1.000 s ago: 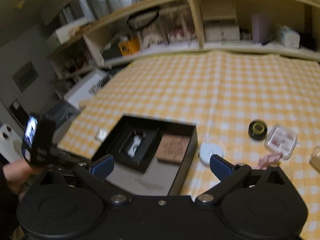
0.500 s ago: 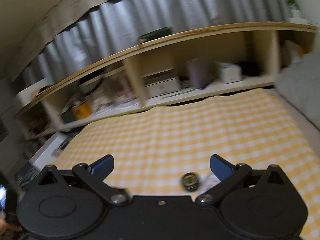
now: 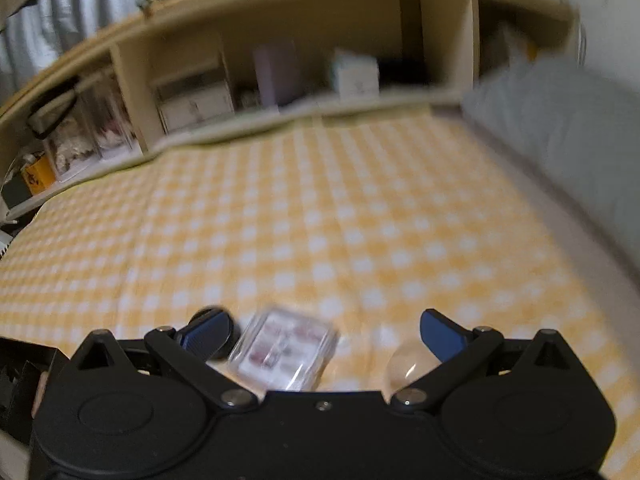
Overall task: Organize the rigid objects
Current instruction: 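Move the right tool to the clear nail-tip case and grasp it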
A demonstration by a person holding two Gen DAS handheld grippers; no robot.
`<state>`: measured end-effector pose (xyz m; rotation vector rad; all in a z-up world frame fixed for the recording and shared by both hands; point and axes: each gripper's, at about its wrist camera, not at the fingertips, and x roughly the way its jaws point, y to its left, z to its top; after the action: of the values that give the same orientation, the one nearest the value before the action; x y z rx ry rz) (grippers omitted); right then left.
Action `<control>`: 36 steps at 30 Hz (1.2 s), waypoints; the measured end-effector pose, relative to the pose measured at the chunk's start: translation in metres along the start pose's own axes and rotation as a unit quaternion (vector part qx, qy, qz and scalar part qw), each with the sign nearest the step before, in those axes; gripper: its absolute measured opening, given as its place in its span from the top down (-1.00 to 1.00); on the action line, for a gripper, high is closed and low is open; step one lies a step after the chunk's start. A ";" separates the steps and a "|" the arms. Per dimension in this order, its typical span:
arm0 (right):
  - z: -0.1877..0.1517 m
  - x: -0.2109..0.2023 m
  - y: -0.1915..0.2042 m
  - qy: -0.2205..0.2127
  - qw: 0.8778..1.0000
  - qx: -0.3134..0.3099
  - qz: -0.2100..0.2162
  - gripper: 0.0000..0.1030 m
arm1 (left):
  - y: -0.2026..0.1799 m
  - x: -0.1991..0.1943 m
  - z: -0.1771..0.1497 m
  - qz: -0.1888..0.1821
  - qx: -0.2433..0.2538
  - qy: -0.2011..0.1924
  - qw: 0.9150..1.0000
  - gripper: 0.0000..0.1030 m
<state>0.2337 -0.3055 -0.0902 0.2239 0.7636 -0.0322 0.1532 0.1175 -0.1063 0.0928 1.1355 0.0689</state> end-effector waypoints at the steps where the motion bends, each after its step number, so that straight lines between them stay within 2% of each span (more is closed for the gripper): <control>1: 0.001 0.008 0.001 0.016 1.000 0.013 0.006 -1.00 | 0.000 0.000 0.000 -0.001 -0.001 0.000 1.000 0.92; 2: 0.001 0.014 0.003 0.031 0.999 0.026 0.009 -0.97 | 0.001 0.000 0.000 -0.001 -0.002 0.001 1.000 0.92; 4: 0.002 0.026 0.006 0.052 0.998 0.044 0.011 -0.74 | 0.001 0.000 0.001 -0.001 -0.002 0.001 1.000 0.92; 5: 0.002 0.032 0.008 0.061 0.997 0.054 0.007 -0.51 | 0.002 0.000 0.001 -0.002 -0.002 0.002 1.000 0.92; 6: 0.001 0.038 0.010 0.069 0.996 0.062 -0.001 -0.38 | 0.001 0.000 0.001 -0.002 -0.003 0.002 1.000 0.92; 12: -0.008 0.061 0.019 0.090 0.991 0.095 -0.033 -0.47 | 0.004 -0.001 0.003 -0.006 -0.006 -0.001 1.000 0.92; 19: -0.006 0.077 0.046 0.067 0.995 0.047 -0.053 -0.47 | 0.005 -0.003 0.004 -0.007 -0.006 -0.003 1.000 0.92; 23: -0.003 0.082 0.050 0.061 0.996 0.042 -0.052 -0.48 | 0.003 -0.004 0.005 -0.007 -0.007 -0.004 1.000 0.92; 26: 0.000 0.082 0.046 0.075 0.995 0.050 -0.051 -0.55 | 0.003 -0.005 0.005 -0.007 -0.006 -0.004 1.000 0.92; 31: 0.008 0.085 0.045 0.117 0.991 0.025 -0.063 -0.52 | 0.003 -0.005 0.006 -0.008 -0.007 -0.005 1.000 0.92; 36: 0.005 0.085 0.047 0.107 0.992 0.010 -0.067 -0.51 | 0.003 -0.006 0.008 -0.008 -0.009 -0.007 1.000 0.92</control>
<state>0.3040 -0.2560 -0.1361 0.1967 0.9917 -0.1442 0.1578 0.1193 -0.0973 0.0693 1.1220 0.0644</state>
